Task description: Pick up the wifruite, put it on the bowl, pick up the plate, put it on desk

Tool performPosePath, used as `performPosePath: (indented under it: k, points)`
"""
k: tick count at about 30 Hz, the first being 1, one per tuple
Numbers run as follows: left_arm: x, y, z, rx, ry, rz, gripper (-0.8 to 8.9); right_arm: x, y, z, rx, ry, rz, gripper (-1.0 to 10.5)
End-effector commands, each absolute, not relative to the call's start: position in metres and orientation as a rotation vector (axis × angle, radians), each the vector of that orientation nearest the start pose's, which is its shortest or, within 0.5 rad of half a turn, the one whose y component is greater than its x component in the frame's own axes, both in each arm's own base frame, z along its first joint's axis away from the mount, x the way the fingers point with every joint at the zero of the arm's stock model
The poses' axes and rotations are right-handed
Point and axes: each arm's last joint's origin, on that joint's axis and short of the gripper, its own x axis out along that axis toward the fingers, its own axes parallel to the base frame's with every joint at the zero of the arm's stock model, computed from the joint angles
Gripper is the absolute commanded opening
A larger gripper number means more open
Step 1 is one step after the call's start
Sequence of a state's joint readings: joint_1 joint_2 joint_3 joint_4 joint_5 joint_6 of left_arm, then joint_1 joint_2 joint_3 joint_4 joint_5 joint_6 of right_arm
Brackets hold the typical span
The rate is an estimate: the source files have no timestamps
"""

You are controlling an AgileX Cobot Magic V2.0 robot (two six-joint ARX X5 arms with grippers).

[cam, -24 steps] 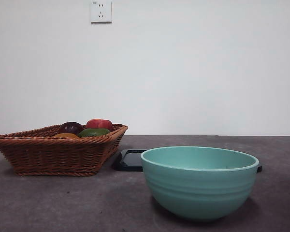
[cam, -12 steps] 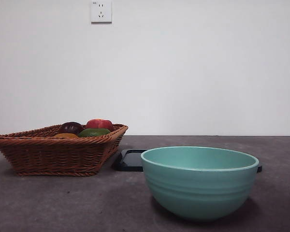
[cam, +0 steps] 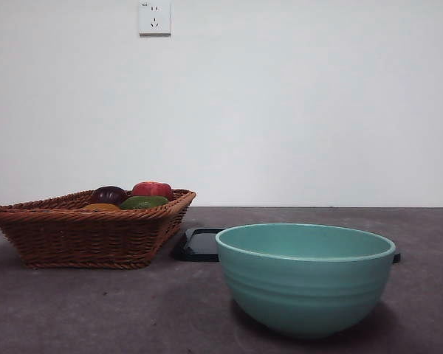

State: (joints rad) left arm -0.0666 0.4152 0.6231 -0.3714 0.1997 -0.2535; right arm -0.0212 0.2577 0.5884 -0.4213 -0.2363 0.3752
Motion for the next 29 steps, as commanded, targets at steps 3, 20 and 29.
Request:
performPosePath:
  k: [3,20,29]
  points:
    - [0.104,-0.016,0.341,-0.272,0.218,-0.345,0.15,0.075,0.009,0.328,0.394,0.196,0.305,0.1]
    - [0.131,-0.038,0.383,-0.221,0.462,-0.694,0.15,0.106,0.031,0.374,0.251,0.475,0.692,0.1]
    - [0.137,-0.046,0.374,-0.226,0.571,-0.737,0.30,0.112,0.043,0.364,0.136,0.552,0.759,0.1]
